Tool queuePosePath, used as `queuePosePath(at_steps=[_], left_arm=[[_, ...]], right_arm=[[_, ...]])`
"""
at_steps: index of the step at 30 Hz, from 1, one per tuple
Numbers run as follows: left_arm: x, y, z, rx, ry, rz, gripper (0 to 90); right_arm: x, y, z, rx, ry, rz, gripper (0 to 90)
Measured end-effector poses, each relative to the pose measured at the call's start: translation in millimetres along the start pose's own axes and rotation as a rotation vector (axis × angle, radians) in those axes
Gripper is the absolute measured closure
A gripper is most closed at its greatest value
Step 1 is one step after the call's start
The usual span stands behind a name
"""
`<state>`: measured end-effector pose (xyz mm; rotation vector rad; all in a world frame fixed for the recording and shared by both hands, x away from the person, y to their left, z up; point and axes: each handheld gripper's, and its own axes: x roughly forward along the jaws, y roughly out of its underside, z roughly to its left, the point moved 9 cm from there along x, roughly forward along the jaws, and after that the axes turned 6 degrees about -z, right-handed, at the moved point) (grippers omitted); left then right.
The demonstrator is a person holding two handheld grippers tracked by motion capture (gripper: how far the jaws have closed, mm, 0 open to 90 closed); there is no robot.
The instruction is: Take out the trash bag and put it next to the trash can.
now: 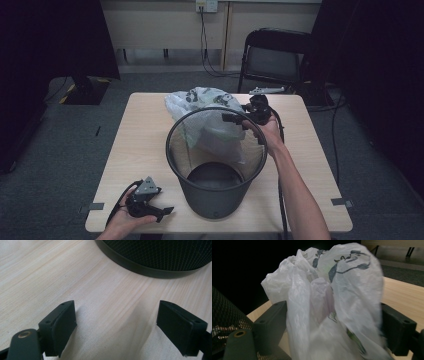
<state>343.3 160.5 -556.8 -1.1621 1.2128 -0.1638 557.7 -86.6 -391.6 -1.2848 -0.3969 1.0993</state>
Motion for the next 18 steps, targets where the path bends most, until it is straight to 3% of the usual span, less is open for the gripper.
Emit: queuePosePath(at_steps=[12, 18], left_arm=[[1.9, -0.9, 1.3, 0.001, -0.02, -0.009, 15.2], [2.2, -1.6, 7.2, 0.001, -0.057, -0.018, 15.2]], right_arm=[[-42.6, 22.5, -12.8, -0.016, 0.069, 0.011, 20.1], [-65.3, 29.8, -10.1, -0.034, 0.108, 0.024, 23.4]])
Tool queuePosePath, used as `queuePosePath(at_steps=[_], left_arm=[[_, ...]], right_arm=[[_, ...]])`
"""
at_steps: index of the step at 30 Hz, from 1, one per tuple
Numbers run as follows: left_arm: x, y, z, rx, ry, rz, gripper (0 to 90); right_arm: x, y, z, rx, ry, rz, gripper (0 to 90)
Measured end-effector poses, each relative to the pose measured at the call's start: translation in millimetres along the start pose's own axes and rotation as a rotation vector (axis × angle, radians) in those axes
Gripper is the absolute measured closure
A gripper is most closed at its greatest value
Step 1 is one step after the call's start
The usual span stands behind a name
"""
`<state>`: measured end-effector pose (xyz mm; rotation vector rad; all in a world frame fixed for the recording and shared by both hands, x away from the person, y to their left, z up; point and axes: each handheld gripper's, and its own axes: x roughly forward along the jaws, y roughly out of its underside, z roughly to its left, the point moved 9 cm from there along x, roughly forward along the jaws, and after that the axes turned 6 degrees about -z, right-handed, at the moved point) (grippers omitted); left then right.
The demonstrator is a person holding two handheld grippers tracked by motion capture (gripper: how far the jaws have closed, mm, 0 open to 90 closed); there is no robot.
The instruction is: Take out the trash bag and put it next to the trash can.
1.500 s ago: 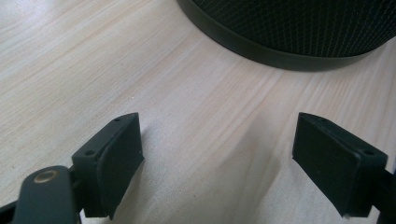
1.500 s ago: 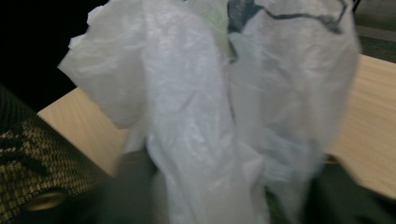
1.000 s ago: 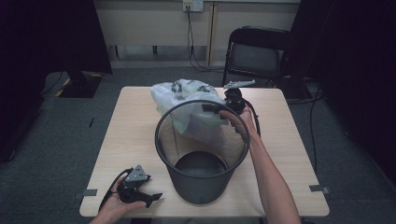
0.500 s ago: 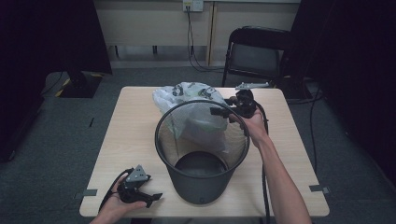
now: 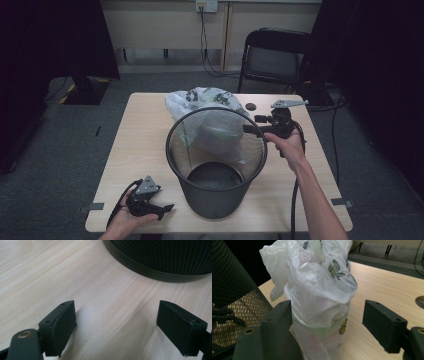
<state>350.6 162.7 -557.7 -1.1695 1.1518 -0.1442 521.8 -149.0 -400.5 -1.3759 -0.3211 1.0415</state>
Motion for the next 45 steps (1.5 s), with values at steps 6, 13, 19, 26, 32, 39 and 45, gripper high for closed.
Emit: queuePosePath(at_steps=[6, 13, 19, 26, 32, 39, 45], left_arm=[[0.6, 0.9, 2.8, 0.025, -0.032, 0.007, 15.2], [1.0, 1.2, 9.5, 0.019, -0.078, 0.017, 14.8], [0.2, 2.0, 14.2, 0.001, -0.096, 0.009, 14.8], [0.0, 2.0, 15.9, -0.006, -0.105, 0.003, 14.5], [-0.1, 2.2, 17.3, -0.007, -0.111, -0.001, 14.4], [-1.0, 3.0, 20.0, -0.013, -0.123, -0.004, 14.3], [-1.2, 3.7, 20.3, -0.013, -0.112, -0.023, 14.3]], right_arm=[[-21.0, 14.0, -3.9, 0.018, 0.088, -0.004, 31.0], [-45.3, 33.5, -4.0, 0.051, 0.124, -0.042, 29.2], [-61.2, 53.8, 2.7, 0.044, 0.153, -0.032, 24.3], [-72.2, 86.6, 9.1, 0.053, 0.18, 0.006, 21.1], [-77.7, 111.8, 14.6, 0.057, 0.198, 0.049, 18.8], [-81.7, 146.6, 14.7, 0.082, 0.218, 0.098, 18.1], [-82.8, 174.3, 8.9, 0.069, 0.293, 0.172, 16.1]])
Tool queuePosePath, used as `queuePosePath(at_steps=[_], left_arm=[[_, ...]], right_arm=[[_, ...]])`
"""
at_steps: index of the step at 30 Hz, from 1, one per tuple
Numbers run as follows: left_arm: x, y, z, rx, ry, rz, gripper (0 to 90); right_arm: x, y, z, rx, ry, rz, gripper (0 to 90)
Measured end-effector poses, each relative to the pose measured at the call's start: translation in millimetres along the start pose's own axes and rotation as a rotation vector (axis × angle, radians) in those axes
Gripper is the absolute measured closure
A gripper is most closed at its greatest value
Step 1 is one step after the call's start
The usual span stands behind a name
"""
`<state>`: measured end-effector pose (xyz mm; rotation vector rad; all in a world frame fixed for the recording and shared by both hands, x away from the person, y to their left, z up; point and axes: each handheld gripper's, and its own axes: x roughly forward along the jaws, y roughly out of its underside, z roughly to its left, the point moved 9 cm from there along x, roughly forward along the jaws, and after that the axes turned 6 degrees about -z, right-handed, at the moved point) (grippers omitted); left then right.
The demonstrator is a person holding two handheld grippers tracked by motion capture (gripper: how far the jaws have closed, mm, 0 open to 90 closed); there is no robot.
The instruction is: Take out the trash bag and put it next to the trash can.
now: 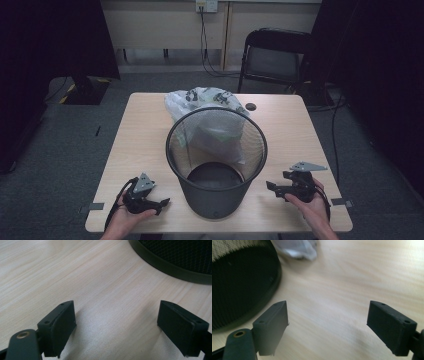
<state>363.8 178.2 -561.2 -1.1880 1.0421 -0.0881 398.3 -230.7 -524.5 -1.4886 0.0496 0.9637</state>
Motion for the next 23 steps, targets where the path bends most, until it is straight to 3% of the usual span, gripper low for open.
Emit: queuePosePath(at_steps=[5, 9, 11, 15, 23], left_arm=[[-0.4, 0.3, 1.0, 0.009, 0.002, 0.001, 14.3], [0.0, 0.0, 1.2, 0.008, 0.006, -0.009, 14.3], [-0.5, 0.5, 2.0, 0.012, 0.008, -0.005, 14.3], [0.0, 0.3, 3.1, 0.011, 0.007, -0.011, 14.3], [0.7, 0.0, 3.5, 0.008, 0.004, -0.014, 14.2]], right_arm=[[6.5, 16.1, -3.4, -0.006, 0.052, 0.059, 16.3], [16.7, 27.0, -5.9, -0.03, 0.147, 0.109, 15.4], [19.7, 27.2, -7.2, -0.065, 0.172, 0.089, 13.8], [23.9, 26.7, -10.6, -0.069, 0.175, 0.019, 10.5], [25.5, 25.9, -11.3, -0.071, 0.178, 0.02, 8.9]])
